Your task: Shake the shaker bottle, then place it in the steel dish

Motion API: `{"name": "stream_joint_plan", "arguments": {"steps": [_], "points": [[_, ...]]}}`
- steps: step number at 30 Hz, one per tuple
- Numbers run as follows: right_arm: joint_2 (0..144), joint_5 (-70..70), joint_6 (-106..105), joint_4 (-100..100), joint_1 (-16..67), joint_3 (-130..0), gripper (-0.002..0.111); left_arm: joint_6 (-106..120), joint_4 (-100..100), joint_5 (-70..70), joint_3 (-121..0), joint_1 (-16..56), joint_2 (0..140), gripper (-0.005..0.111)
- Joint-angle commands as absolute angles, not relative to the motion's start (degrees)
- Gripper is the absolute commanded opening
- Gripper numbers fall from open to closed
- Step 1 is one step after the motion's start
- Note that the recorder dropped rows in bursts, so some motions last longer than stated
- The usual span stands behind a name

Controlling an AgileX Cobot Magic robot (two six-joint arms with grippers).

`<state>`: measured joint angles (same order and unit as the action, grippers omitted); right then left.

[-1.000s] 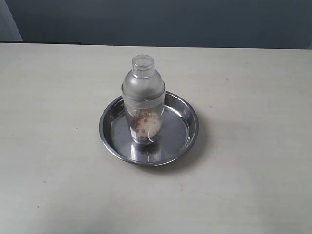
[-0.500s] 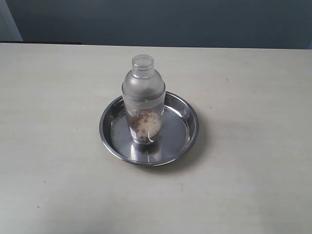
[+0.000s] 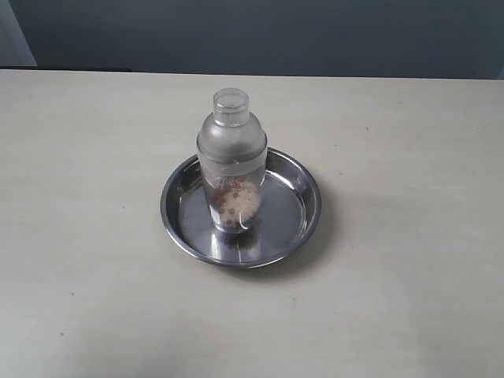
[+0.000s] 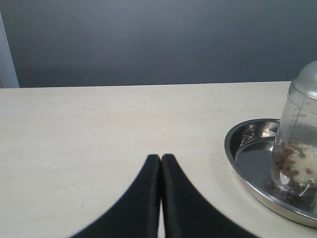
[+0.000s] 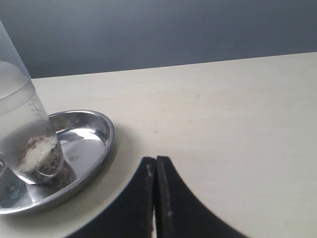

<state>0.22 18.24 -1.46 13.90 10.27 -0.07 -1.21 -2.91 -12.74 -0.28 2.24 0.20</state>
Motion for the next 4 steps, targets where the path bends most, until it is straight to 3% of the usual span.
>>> {"name": "stream_joint_plan", "arguments": {"steps": [1, 4], "points": [[0.0, 17.7, -1.5, 13.8, 10.4, 0.0, -0.001, -1.3, -2.9, -12.0, 0.0, 2.2, 0.0, 0.0], [0.0, 17.7, -1.5, 13.8, 10.4, 0.0, -0.001, -1.3, -2.9, -12.0, 0.0, 2.2, 0.0, 0.0]]}}
